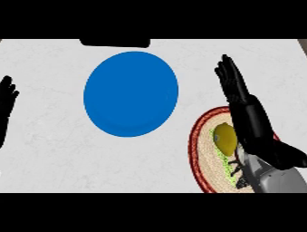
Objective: Pick the cupcake from the placemat and place it in the plate
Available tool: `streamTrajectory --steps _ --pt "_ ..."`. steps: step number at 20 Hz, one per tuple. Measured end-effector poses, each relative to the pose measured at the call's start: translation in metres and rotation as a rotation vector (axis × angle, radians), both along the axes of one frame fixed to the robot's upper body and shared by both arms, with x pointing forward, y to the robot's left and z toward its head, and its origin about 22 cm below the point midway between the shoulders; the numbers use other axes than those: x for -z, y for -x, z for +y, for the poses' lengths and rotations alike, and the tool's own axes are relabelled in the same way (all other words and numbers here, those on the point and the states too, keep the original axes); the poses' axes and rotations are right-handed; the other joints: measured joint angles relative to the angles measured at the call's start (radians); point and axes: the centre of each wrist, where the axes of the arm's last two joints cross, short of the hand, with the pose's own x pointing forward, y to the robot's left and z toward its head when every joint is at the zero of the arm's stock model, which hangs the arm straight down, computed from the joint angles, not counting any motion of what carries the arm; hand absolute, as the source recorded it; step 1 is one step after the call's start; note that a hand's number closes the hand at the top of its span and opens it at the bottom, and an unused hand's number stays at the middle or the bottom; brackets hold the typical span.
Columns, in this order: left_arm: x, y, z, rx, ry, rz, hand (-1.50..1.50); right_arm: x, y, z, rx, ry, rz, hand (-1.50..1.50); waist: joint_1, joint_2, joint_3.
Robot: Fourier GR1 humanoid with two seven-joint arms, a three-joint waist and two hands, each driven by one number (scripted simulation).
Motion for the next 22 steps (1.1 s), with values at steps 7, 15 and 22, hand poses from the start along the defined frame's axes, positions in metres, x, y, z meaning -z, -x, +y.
streamTrajectory --steps 7,15,22 --pt "0.053 0.018 -0.042 0.054 0.188 0.207 0.00 -0.046 -0.028 -0.085 -0.091 0.135 -0.065 1.50 -0.038 0.001 0.011" --pt "0.062 0.024 -0.102 0.155 0.303 0.246 0.00 -0.010 -0.032 -0.207 0.135 0.100 -0.085 -1.50 -0.024 -0.004 0.028" --pt "0.063 0.029 -0.109 0.169 0.317 0.276 0.00 -0.009 -0.023 -0.269 0.054 0.203 -0.088 -1.50 -0.019 -0.010 0.027"
